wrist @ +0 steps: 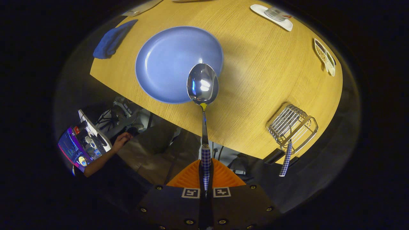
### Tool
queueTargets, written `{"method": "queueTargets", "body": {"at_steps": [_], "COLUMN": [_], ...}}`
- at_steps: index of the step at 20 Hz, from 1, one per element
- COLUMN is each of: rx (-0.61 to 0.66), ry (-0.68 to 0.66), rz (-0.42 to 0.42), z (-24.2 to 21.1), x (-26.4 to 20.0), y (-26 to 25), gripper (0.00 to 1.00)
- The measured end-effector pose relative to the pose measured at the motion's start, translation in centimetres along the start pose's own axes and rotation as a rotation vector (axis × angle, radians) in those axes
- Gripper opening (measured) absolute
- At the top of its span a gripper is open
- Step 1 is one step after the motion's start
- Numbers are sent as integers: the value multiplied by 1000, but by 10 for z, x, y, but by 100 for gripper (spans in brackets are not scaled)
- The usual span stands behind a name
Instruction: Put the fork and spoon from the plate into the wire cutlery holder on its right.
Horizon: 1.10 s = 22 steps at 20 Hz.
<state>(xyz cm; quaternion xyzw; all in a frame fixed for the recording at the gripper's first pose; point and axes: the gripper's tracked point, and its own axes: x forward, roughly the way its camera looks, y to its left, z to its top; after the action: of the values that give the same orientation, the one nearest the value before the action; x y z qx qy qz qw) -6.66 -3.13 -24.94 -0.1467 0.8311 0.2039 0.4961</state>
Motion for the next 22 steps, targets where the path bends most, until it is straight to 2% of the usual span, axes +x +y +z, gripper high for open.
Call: {"method": "queueTargets", "body": {"at_steps": [11,18,22], "rx": [135,312,385], "ry": [42,55,80], "rz": [69,151,166], "z": [-47,-60,-69], "x": [-22,-15,-6], "y": [-65,-94,-111], "gripper": [1,1,1]}}
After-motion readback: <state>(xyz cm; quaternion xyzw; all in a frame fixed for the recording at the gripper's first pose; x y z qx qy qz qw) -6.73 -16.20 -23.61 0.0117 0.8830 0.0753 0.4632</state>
